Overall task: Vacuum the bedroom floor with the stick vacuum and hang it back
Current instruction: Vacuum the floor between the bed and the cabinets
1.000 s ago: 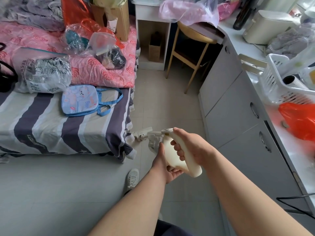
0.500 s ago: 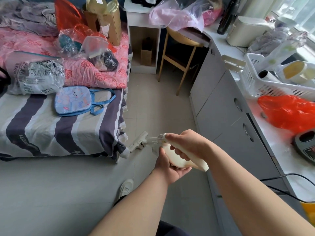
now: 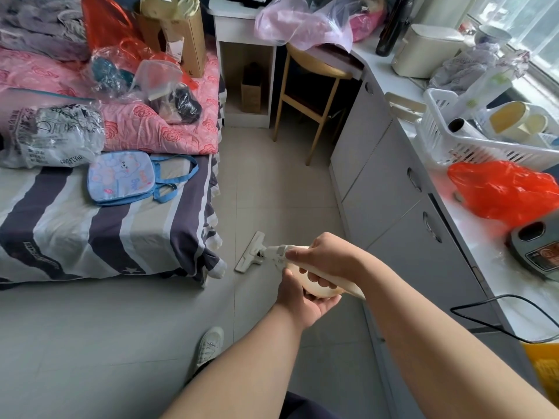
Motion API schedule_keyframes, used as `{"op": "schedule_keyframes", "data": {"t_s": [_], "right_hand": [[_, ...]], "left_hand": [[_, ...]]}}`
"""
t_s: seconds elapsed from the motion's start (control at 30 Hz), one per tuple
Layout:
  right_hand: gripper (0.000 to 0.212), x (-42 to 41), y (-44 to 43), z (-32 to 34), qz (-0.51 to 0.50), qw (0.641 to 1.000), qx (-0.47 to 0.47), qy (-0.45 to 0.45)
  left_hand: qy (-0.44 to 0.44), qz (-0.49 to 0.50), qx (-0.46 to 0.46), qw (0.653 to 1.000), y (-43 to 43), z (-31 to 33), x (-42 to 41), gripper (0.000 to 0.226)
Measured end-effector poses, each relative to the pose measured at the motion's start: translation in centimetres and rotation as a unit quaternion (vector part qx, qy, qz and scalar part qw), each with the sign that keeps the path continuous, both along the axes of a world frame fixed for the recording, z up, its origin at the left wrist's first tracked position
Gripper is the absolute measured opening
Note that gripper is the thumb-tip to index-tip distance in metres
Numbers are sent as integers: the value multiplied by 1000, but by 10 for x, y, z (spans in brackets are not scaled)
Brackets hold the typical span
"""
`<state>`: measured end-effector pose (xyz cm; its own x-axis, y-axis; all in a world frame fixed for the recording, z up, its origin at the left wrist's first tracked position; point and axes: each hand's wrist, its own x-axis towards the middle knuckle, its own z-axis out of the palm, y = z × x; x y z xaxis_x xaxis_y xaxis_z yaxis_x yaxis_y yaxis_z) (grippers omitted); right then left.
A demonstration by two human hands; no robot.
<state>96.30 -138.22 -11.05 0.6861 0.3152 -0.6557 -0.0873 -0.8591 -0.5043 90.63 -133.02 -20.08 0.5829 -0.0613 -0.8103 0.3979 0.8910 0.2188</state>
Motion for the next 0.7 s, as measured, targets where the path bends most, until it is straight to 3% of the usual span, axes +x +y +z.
{"op": "schedule_keyframes", "data": {"t_s": [0.37, 0.7], "right_hand": [[64, -13, 15, -4, -24, 998, 45, 24], [59, -19, 37, -2, 19, 999, 0, 29]], "left_hand": [[51, 11, 15, 999, 24, 5, -14, 46], [44, 19, 22, 999, 39, 1, -19, 40]]}}
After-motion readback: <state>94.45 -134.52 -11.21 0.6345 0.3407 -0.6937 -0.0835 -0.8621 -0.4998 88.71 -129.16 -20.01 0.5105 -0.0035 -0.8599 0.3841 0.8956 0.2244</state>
